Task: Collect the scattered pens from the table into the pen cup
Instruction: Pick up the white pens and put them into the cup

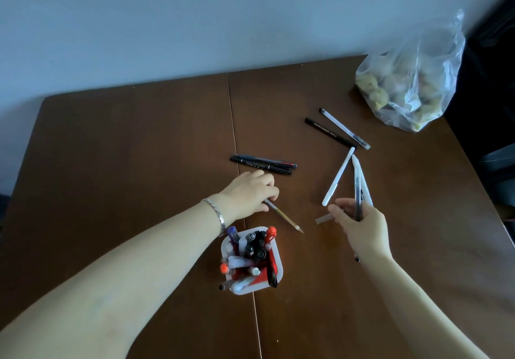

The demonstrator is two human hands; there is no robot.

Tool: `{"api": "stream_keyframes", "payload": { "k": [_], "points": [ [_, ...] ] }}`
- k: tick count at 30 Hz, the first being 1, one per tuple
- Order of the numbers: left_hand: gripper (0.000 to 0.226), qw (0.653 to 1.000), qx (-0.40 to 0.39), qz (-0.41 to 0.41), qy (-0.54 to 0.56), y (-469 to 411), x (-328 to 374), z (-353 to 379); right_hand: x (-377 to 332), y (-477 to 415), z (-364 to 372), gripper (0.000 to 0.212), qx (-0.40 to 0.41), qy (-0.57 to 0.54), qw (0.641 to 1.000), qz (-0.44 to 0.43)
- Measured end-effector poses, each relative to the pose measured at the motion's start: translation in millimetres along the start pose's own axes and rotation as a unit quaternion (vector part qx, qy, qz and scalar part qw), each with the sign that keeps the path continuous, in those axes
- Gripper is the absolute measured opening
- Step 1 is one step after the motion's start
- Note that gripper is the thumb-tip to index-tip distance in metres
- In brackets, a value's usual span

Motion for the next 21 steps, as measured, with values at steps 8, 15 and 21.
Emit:
{"api": "stream_keyframes", "payload": {
  "k": [8,15,21],
  "points": [
    [0.017,0.989,0.013,-0.087,0.116,24,-3,-8,-7,10,-5,0.002,0.035,-0.056,0.998,0.013],
    [0.008,0.899,0.162,-0.144,0.379,107,24,-68,-75,33,-21,0.004,0.053,-0.150,0.982,-0.097],
    [0.008,0.890,0.202,-0.151,0.380,141,38,-83,-101,59,-20,0.008,0.027,-0.173,0.974,-0.144]
  ]
}}
Point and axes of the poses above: each hand's wrist, its own y-axis away from the middle knuckle, its own z-axis out of the palm, x = y × z, the point moved 5 cm from there along -y, towards the middle knuckle, and after that the axes turned 4 degrees about -x, right-handed, at the moved point
